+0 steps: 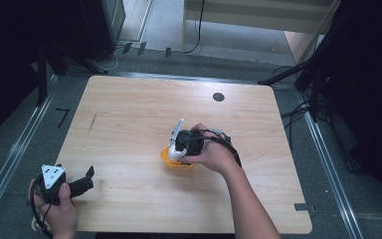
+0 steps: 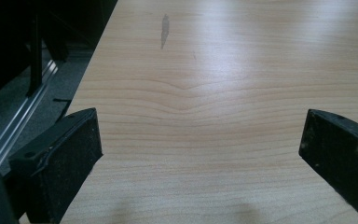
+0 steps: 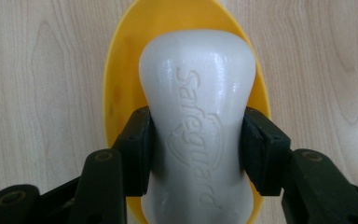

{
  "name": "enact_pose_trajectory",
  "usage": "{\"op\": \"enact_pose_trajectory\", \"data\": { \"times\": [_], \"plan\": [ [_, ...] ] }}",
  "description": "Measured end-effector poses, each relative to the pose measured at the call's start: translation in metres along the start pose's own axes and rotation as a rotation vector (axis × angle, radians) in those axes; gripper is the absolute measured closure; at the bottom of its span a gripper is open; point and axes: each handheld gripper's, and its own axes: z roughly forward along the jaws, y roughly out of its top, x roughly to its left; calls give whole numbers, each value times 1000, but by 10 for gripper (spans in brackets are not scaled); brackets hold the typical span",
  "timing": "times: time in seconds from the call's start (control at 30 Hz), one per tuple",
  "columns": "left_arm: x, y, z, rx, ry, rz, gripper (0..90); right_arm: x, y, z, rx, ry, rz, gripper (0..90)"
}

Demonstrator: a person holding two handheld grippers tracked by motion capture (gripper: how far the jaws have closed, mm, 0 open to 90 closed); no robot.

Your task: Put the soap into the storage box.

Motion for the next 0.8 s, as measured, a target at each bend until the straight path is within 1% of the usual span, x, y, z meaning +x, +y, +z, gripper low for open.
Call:
{"op": "enact_pose_trajectory", "data": {
  "times": [0.03,0.07,0.1,0.13,0.2,0.27,0.3,0.33,0.4,0.47,0.5,0.53,0.6,0.7,0.73,0.77,0.8],
  "plan": [
    [0,0,0,-1,0,-1,0,0,0,0,1,4,5,497],
    [0,0,0,0,-1,0,0,1,0,-1,-1,-4,16,456],
    [0,0,0,-1,1,-1,0,1,0,-2,-21,-18,23,427],
    [0,0,0,-1,-1,0,0,0,0,-6,-40,-23,38,418],
    [0,0,0,-1,-1,0,0,-3,-1,-13,-85,-19,55,407],
    [0,0,0,-1,0,-1,0,-3,-3,-19,-105,-13,77,386],
    [0,0,0,-2,0,-1,0,-2,-4,-21,-110,-13,90,375],
    [0,0,0,-1,0,-1,0,-3,-6,-23,-110,-20,90,365],
    [-1,0,0,-1,3,3,0,-3,-11,-27,-116,-32,106,349],
    [-1,0,0,-2,2,9,0,-4,-18,-30,-134,-38,137,332],
    [-1,0,0,-2,3,9,0,-4,-23,-32,-140,-43,164,311],
    [-1,0,0,-3,3,8,0,-5,-27,-33,-153,-49,174,302],
    [-1,0,0,-4,4,7,0,-6,-36,-35,-166,-58,211,285],
    [-1,0,0,-2,4,11,0,-6,-49,-37,-199,-77,277,223],
    [-1,0,0,-2,4,11,0,-6,-49,-37,-199,-77,277,223],
    [-1,0,0,-3,5,11,0,-6,-54,-38,-206,-82,297,195],
    [-1,0,0,-4,5,12,0,-5,-62,-39,-219,-102,337,145]
  ]
}}
